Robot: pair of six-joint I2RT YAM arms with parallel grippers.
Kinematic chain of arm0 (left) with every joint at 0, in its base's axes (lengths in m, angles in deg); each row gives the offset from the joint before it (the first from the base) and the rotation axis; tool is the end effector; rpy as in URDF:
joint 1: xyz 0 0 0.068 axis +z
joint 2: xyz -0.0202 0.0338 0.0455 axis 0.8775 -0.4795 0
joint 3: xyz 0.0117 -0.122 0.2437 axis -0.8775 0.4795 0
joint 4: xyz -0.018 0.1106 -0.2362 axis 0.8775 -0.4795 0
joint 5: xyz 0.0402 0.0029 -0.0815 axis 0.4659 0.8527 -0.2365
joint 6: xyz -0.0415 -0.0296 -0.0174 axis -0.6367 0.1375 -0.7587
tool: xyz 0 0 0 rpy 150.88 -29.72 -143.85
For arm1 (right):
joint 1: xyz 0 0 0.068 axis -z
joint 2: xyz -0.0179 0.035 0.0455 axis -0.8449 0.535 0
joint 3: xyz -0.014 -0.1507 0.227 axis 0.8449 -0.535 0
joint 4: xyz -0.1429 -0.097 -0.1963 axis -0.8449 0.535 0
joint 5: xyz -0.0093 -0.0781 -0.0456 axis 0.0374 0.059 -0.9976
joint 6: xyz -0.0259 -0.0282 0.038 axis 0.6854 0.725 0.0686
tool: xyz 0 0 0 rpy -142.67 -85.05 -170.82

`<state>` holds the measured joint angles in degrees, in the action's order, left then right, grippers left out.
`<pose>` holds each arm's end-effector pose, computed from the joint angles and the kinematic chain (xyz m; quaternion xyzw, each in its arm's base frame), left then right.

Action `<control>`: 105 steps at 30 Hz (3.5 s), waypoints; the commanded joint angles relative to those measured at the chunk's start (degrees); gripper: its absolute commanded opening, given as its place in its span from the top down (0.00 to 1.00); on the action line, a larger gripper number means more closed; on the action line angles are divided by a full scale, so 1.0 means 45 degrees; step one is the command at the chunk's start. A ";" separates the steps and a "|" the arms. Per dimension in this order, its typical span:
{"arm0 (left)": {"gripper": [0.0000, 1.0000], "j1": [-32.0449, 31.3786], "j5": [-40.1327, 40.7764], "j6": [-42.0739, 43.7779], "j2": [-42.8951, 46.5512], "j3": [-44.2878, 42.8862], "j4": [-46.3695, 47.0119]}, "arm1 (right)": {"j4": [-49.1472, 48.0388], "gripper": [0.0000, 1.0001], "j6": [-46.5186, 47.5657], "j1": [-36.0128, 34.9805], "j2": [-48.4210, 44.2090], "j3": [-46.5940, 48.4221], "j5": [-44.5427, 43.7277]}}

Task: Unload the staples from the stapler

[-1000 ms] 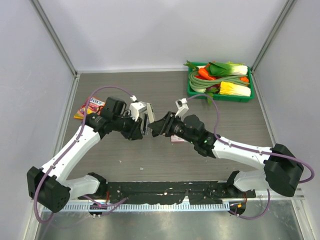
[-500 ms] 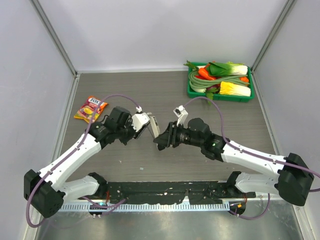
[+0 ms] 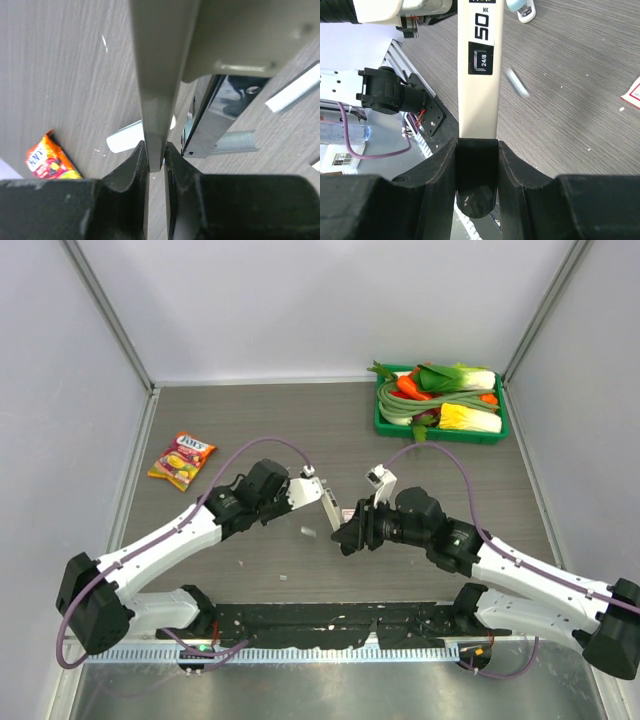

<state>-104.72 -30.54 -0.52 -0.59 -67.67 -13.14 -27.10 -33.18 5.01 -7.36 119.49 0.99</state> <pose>0.1806 -0.1636 0.2643 0.5248 0.7761 0.0192 0.3491 0.1216 0.1715 0.2715 -0.1705 0.8090 0.4532 0.3333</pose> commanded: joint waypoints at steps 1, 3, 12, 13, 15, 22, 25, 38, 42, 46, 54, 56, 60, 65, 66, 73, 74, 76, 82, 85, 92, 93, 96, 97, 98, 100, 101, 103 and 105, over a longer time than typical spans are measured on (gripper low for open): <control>1.00 -0.0165 0.1709 0.1430 -0.0146 0.0111 0.1484 | -0.0879 0.99 0.0554 -0.0157 -0.0605 0.0231 0.0242; 1.00 -0.0263 0.1906 0.1742 -0.0146 0.0248 0.1642 | -0.0627 0.99 0.0652 -0.0138 -0.0625 0.0230 0.0183; 1.00 -0.0381 0.1419 0.0535 -0.0399 -0.0316 0.1117 | -0.0878 0.99 0.0691 -0.0157 -0.0450 0.0250 -0.0188; 1.00 -0.0400 0.1264 0.0127 -0.0477 -0.0743 0.0632 | -0.0956 0.99 0.0691 -0.0138 -0.0256 0.0289 -0.0285; 1.00 -0.0400 0.0544 -0.0421 -0.0497 -0.1445 0.0024 | -0.1171 0.99 0.0691 -0.0157 -0.0060 0.0561 -0.0947; 0.29 -0.0245 -0.4320 -0.1733 -0.0205 -0.3245 -0.4361 | -0.1719 0.99 0.1159 -0.0079 0.1734 0.2821 -0.3547; 0.17 0.0727 -0.4948 -0.2103 0.0672 -0.3442 -0.4607 | -0.0900 0.99 0.1667 -0.0020 0.3297 0.4305 -0.3587; 0.00 0.4851 -0.4831 -0.3567 0.1924 -0.4381 -0.5154 | 0.1619 0.99 0.4966 0.0566 1.0326 0.9347 -0.3606; 0.00 0.6277 -0.5242 -0.3959 0.2334 -0.3990 -0.4979 | 0.2245 0.99 0.5807 0.0566 1.2321 1.1165 -0.3919; 0.00 0.7254 -0.5301 -0.4115 0.2764 -0.3852 -0.5095 | 0.2596 0.99 0.6160 0.0546 1.3708 1.2940 -0.3841; 0.00 0.7666 -0.5339 -0.4603 0.3155 -0.3521 -0.5018 | 0.3535 0.99 0.6668 0.0546 1.6130 1.5308 -0.3510; 0.00 0.7666 -0.5281 -0.4701 0.3116 -0.3365 -0.4843 | 0.3671 0.96 0.6668 0.0546 1.6347 1.5581 -0.3412; 0.00 0.7686 -0.5300 -0.5032 0.2960 -0.3325 -0.4647 | 0.3848 0.38 0.6629 0.0527 1.6524 1.5719 -0.3430; 0.00 0.7666 -0.5359 -0.5111 0.2901 -0.3403 -0.4549 | 0.3828 0.20 0.6785 0.0663 1.5646 1.5212 -0.3704; 0.00 0.7686 -0.5282 -0.5111 0.2882 -0.3384 -0.4529 | 0.3828 0.19 0.6804 0.0721 1.5432 1.5037 -0.3665; 0.00 0.7686 -0.5184 -0.5092 0.2901 -0.3364 -0.4529 | 0.3808 0.18 0.6863 0.1814 1.2407 1.2286 -0.2866; 0.00 0.7686 -0.5183 -0.5073 0.2959 -0.3326 -0.4510 | 0.3886 0.18 0.7115 0.1951 1.1977 1.1779 -0.2845; 0.00 0.7686 -0.5280 -0.5033 0.3018 -0.3228 -0.4490 | 0.4332 0.17 0.7564 0.2031 1.0785 1.0294 -0.2357; 0.00 0.7686 -0.5574 -0.4818 0.2765 -0.3130 -0.4627 | 0.5271 0.17 0.8152 0.2011 0.9123 0.7459 -0.3602; 0.00 0.7686 -0.5769 -0.4857 0.2647 -0.3208 -0.4666 | 0.6031 0.17 0.8854 0.2030 0.9470 0.7261 -0.4249; 0.00 0.7705 -0.5887 -0.4702 0.2667 -0.3539 -0.5095 | 0.6718 0.17 0.9421 0.1602 1.0603 0.7516 -0.5495; 0.00 0.7686 -0.5867 -0.4605 0.2647 -0.3579 -0.5154 | 0.6757 0.17 0.9480 0.1504 1.0683 0.7419 -0.5714; 0.00 0.7686 -0.5809 -0.4408 0.2647 -0.3696 -0.5330 | 0.6738 0.17 0.9597 0.1269 1.0800 0.7282 -0.5678; 0.00 0.7686 -0.5770 -0.4389 0.2628 -0.3716 -0.5330 | 0.6738 0.16 0.9636 0.1230 1.0782 0.7262 -0.5580; 0.00 0.7686 -0.5808 -0.4389 0.2628 -0.3716 -0.5330 | 0.6738 0.16 0.9695 0.1191 1.0820 0.7242 -0.5540; 0.00 0.7705 -0.5847 -0.4389 0.2608 -0.3735 -0.5330 | 0.6777 0.16 0.9753 0.1171 1.0879 0.7203 -0.5462; 0.00 0.7686 -0.5867 -0.4389 0.2589 -0.3716 -0.5330 | 0.6739 0.16 0.9773 0.1132 1.0937 0.7164 -0.5481; 0.00 0.7686 -0.5867 -0.4389 0.2588 -0.3716 -0.5330 | 0.6719 0.16 0.9832 0.1151 1.1132 0.7144 -0.5482; 0.00 0.7686 -0.5848 -0.4350 0.2569 -0.3754 -0.5330 | 0.6738 0.16 0.9851 0.1171 1.1424 0.7184 -0.5462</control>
<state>-70.54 -55.81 -21.15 10.97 -82.16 -37.16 2.84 9.79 10.19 42.23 151.79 -22.53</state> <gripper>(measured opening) 0.996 0.836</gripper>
